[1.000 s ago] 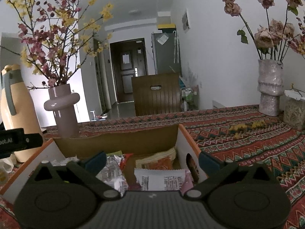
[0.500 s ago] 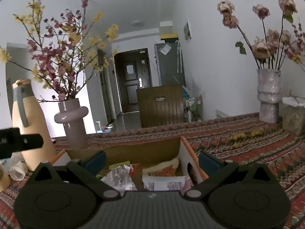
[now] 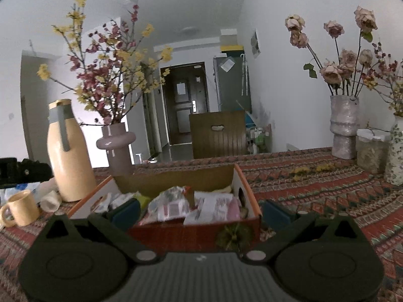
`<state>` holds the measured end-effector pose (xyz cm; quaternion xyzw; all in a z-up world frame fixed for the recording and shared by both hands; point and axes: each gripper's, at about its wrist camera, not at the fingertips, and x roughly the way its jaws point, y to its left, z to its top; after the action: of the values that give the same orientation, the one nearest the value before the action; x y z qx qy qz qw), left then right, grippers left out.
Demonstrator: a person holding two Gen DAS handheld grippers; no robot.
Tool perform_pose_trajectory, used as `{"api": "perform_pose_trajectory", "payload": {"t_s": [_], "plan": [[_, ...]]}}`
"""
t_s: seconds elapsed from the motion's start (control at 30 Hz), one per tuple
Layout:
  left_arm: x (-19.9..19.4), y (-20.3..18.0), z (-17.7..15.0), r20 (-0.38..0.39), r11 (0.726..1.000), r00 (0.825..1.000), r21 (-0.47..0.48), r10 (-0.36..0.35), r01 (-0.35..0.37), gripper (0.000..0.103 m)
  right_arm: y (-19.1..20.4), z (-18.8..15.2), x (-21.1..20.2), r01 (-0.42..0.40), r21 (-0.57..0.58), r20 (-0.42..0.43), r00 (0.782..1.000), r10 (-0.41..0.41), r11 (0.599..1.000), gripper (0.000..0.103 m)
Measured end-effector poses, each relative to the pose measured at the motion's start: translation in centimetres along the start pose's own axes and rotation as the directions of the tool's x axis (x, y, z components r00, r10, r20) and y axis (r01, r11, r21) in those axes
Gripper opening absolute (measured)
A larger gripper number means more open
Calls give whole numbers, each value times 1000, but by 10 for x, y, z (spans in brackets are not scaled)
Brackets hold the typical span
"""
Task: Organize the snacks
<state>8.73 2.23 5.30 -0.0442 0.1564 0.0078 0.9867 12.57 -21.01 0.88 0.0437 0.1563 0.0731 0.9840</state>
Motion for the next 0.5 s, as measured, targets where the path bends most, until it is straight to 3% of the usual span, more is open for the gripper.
{"api": "perform_pose_trajectory", "payload": {"t_s": [0.5], "plan": [[-49,5,-43,-64,999,998,32,-17,19,103,-7,-36,-63,-11,6,-74,997,12,1000,103]]}}
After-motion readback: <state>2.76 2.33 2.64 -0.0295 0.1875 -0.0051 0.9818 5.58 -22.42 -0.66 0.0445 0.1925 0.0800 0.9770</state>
